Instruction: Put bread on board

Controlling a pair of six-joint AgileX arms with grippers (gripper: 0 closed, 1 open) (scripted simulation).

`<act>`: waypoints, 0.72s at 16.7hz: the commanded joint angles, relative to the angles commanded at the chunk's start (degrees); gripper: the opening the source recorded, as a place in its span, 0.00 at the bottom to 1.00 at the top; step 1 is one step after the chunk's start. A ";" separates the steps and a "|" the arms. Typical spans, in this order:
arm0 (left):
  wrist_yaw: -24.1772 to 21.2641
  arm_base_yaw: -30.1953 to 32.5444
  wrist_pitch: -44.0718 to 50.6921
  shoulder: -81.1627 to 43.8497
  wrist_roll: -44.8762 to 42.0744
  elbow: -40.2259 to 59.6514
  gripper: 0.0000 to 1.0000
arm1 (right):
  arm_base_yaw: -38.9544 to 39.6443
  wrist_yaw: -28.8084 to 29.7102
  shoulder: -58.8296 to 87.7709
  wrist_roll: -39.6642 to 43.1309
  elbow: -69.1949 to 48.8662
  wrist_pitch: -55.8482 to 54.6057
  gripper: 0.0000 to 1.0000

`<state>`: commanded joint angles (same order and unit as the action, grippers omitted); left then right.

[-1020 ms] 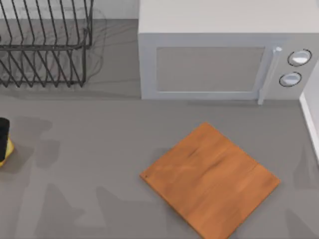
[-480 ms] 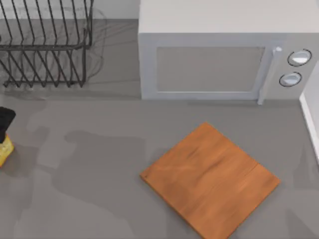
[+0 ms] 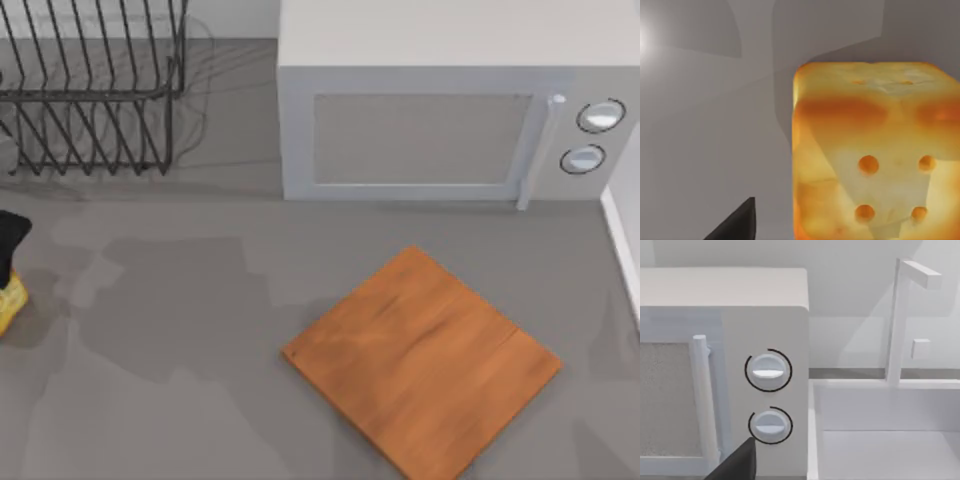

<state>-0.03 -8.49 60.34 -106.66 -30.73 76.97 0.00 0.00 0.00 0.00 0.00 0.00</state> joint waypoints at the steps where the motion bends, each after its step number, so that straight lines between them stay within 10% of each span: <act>1: 0.00 0.00 0.00 0.00 0.00 0.00 1.00 | 0.00 0.00 0.00 0.00 0.00 0.00 1.00; 12: -0.03 -0.10 -14.95 -6.04 -0.19 -8.89 1.00 | 0.00 0.00 0.00 0.00 0.00 0.00 1.00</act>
<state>-0.06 -8.59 45.39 -112.70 -30.92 68.07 0.00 0.00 0.00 0.00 0.00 0.00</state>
